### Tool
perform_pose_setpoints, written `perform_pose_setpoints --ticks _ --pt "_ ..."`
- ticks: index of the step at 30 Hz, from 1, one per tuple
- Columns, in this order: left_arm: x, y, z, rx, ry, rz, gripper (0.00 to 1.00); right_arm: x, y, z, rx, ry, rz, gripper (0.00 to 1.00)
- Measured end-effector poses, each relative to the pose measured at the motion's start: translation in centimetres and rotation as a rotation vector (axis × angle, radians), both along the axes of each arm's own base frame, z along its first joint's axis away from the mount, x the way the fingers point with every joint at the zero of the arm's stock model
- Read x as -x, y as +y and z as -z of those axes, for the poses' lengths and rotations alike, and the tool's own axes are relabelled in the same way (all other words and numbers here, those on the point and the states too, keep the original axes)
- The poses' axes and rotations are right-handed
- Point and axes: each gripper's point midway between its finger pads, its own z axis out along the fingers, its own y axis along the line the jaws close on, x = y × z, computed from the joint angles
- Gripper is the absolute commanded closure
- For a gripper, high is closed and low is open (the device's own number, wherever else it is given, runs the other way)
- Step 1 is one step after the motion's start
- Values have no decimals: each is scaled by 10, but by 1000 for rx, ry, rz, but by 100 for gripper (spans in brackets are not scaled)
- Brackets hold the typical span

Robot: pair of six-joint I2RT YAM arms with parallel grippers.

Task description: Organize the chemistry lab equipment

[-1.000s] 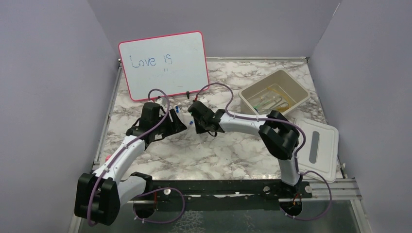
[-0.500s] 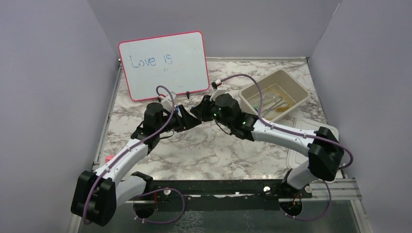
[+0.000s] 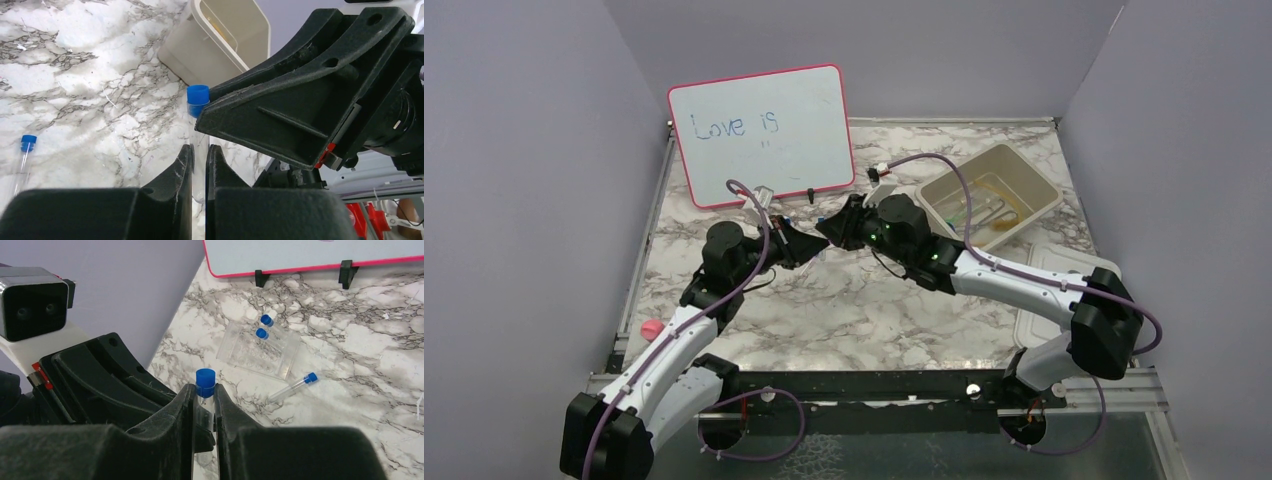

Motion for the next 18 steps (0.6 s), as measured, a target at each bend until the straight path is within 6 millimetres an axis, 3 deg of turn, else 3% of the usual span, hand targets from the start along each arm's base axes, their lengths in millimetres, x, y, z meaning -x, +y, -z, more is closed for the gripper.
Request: perform_pose_setpoints --ticks 12,18 --pt "2 1 4 -69 -42 31 100 5 -8 -11 -2 24 -26 49" --pt "3 -2 -18 -92 -111 68 100 4 -8 -39 15 44 -70 50"
